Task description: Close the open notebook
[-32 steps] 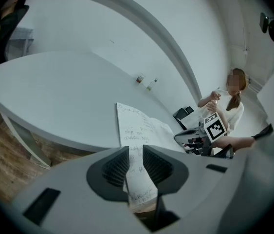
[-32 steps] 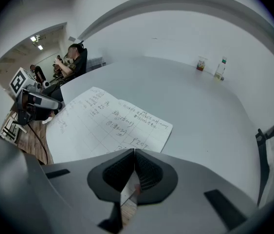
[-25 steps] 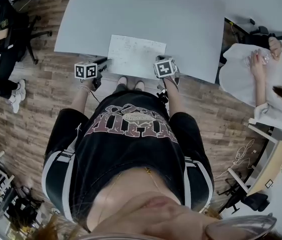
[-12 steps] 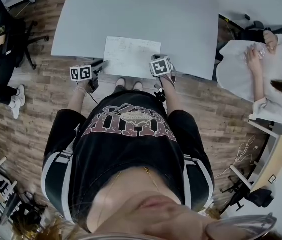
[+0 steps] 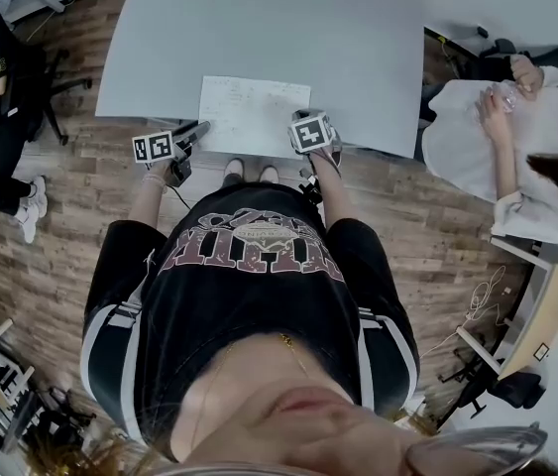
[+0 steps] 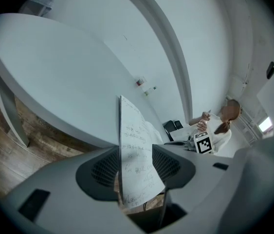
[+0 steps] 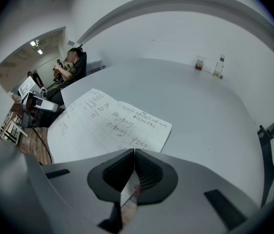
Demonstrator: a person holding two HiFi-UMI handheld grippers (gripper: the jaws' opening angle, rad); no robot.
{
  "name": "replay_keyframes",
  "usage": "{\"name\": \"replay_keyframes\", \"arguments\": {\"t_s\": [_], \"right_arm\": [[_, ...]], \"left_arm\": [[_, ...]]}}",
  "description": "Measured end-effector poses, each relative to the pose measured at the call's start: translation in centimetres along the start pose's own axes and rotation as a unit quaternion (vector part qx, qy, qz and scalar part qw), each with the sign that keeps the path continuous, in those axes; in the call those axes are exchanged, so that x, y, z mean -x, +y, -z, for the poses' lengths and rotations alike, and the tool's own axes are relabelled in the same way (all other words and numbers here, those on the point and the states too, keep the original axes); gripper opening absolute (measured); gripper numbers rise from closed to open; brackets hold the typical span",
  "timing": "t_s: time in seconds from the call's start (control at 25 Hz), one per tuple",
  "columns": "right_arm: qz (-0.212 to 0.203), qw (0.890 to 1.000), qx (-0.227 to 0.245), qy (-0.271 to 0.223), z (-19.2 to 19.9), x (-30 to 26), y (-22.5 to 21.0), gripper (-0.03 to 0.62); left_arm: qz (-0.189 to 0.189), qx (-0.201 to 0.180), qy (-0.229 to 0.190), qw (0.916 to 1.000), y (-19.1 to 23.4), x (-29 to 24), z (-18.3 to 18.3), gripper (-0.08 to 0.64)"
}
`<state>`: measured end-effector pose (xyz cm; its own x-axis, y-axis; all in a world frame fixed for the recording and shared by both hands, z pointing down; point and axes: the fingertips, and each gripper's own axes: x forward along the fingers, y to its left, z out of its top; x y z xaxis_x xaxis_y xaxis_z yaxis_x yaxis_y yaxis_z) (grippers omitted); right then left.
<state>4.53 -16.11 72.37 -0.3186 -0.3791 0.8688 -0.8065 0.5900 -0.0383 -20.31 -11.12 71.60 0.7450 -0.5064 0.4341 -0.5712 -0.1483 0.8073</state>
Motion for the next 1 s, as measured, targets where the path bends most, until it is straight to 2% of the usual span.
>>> {"name": "replay_keyframes", "arguments": {"t_s": [0.4,0.52,0.72,1.0], "right_arm": [[-0.005,1.0,-0.001,-0.005,-0.3,0.0,-0.1,0.02],[-0.006,1.0,0.001,-0.004,-0.2,-0.2,0.0,0.02],[-0.007,1.0,0.005,-0.005,-0.2,-0.2,0.1,0.02],[-0.009,1.0,0.005,-0.009,-0.1,-0.1,0.1,0.02]], "left_arm": [[-0.019,-0.002,0.03,0.9993,0.9,-0.3,0.8,0.242],[-0.012,-0.005,0.045,0.9989,1.0,-0.6,1.5,0.241],[-0.005,0.01,0.035,0.9993,0.8,-0.7,1.6,0.236],[-0.003,0.024,0.009,0.9997,0.7,0.2,1.1,0.145]]}}
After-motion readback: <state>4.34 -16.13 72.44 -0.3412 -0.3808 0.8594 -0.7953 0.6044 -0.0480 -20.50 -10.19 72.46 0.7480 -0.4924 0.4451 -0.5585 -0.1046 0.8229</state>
